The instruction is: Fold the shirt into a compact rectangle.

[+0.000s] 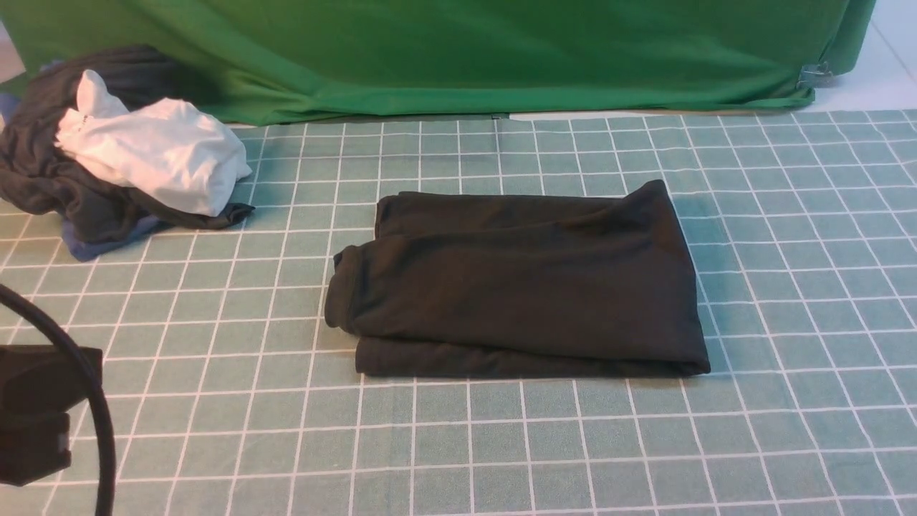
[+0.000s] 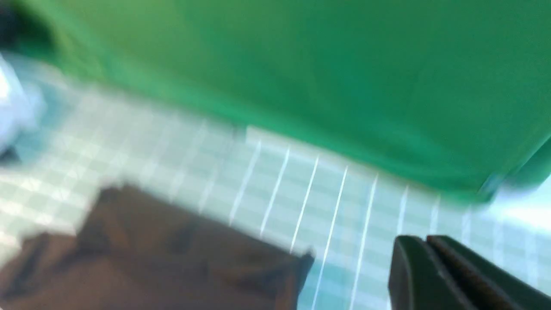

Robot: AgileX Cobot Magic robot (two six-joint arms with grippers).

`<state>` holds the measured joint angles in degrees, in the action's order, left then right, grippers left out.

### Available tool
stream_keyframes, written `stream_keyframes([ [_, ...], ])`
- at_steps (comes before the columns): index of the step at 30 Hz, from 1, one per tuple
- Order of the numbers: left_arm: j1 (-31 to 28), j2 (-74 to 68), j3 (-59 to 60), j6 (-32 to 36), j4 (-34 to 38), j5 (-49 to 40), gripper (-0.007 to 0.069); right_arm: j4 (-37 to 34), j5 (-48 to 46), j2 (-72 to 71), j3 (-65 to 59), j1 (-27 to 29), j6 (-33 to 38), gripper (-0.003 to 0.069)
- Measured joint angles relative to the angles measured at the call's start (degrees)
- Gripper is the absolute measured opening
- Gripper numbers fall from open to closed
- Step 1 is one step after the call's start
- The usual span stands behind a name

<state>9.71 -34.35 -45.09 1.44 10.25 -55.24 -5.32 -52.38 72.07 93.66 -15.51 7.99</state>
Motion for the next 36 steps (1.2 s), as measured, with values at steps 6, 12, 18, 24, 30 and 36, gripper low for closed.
stream_keyframes([
  [6,0.00,0.00,0.00,0.00,-0.24,4.81,0.0010,0.00,9.54,-19.89,-15.54,0.00,0.22,0.0027],
  [12,0.00,0.00,0.00,0.00,-0.24,9.37,0.0010,0.12,25.75,-42.33,-38.54,0.00,0.62,0.0024],
  [18,0.00,0.00,0.00,0.00,-0.19,12.19,0.0010,0.23,42.05,-60.55,-57.02,0.00,0.62,0.0024],
  [24,0.00,0.00,0.00,0.00,-0.19,13.25,0.0010,0.23,47.13,-70.94,-64.00,0.00,0.62,0.0036],
  [30,0.00,0.00,0.00,0.46,-0.19,13.37,0.0012,0.23,47.55,-72.33,-64.13,0.00,0.55,0.0090],
  [36,0.00,0.00,0.00,0.64,-0.19,14.48,0.0012,0.23,47.42,-72.33,-64.22,0.00,0.55,0.0138],
])
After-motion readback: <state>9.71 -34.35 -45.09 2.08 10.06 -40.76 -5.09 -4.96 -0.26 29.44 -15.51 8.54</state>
